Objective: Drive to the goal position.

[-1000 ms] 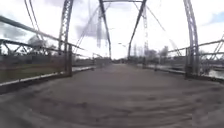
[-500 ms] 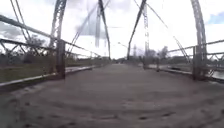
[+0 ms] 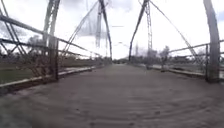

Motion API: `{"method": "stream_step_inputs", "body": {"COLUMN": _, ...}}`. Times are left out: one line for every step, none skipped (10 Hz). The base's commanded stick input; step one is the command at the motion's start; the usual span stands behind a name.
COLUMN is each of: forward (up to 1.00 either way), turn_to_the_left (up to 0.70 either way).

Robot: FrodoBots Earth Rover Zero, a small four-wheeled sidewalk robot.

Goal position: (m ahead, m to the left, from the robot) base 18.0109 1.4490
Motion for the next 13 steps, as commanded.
{"method": "stream_step_inputs", "body": {"forward": 1.0, "turn_to_the_left": 0.0}}
{"method": "stream_step_inputs", "body": {"forward": 1.0, "turn_to_the_left": 0.0}}
{"method": "stream_step_inputs", "body": {"forward": 1.0, "turn_to_the_left": 0.0}}
{"method": "stream_step_inputs", "body": {"forward": 1.0, "turn_to_the_left": 0.0}}
{"method": "stream_step_inputs", "body": {"forward": 1.0, "turn_to_the_left": 0.0}}
{"method": "stream_step_inputs", "body": {"forward": 1.0, "turn_to_the_left": 0.0}}
{"method": "stream_step_inputs", "body": {"forward": 1.0, "turn_to_the_left": 0.0}}
{"method": "stream_step_inputs", "body": {"forward": 1.0, "turn_to_the_left": 0.0}}
{"method": "stream_step_inputs", "body": {"forward": 1.0, "turn_to_the_left": 0.0}}
{"method": "stream_step_inputs", "body": {"forward": 1.0, "turn_to_the_left": 0.0}}
{"method": "stream_step_inputs", "body": {"forward": 1.0, "turn_to_the_left": 0.0}}
{"method": "stream_step_inputs", "body": {"forward": 1.0, "turn_to_the_left": 0.0}}
{"method": "stream_step_inputs", "body": {"forward": 1.0, "turn_to_the_left": 0.0}}
